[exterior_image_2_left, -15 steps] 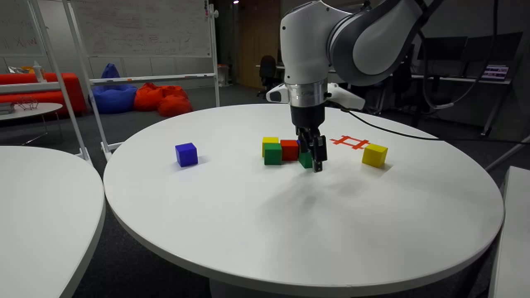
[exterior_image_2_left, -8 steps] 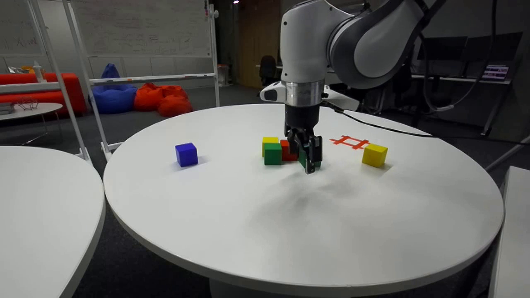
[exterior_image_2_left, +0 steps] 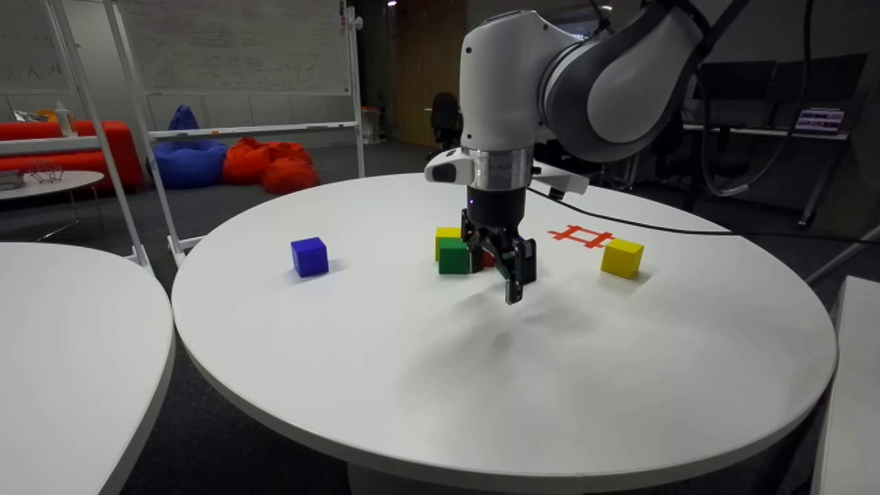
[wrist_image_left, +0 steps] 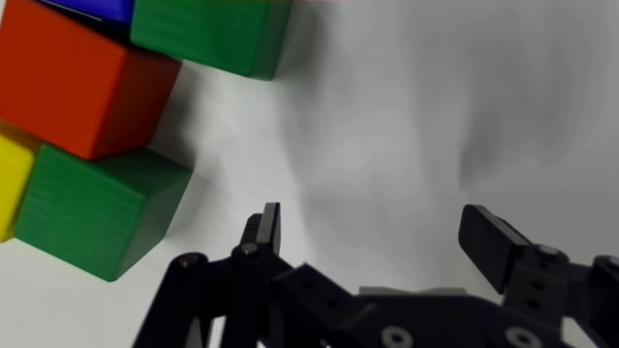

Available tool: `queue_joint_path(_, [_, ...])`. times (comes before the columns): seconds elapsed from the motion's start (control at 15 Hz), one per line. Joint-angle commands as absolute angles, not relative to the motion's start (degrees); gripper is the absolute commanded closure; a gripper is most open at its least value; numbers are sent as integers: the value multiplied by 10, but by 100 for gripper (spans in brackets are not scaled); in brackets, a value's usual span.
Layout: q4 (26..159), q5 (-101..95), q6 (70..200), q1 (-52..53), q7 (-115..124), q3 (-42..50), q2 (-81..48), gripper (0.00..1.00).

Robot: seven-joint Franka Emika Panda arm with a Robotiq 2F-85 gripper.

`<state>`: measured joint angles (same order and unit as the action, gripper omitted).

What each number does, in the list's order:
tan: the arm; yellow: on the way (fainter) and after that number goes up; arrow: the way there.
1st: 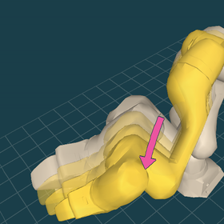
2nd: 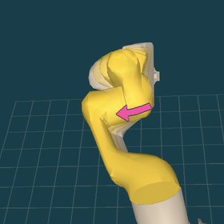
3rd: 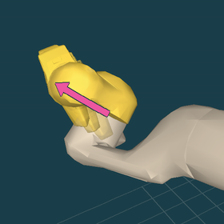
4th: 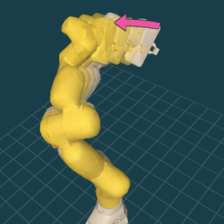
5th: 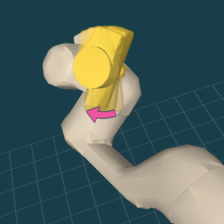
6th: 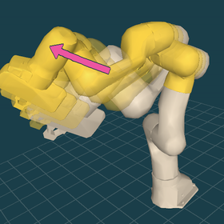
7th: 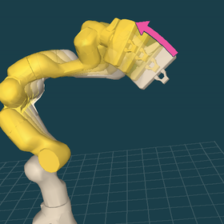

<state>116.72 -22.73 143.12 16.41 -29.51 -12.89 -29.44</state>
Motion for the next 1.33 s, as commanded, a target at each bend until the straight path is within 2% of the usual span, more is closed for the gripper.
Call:
queue_joint_path(0.0, [1166, -231, 1429, 159, -293, -134, -295, 0])
queue_joint_path(0.73, [1183, -223, 1451, 148, -254, -125, -279, 0])
queue_joint_path(1.27, [1206, -193, 1589, 110, -198, -115, -262, 0])
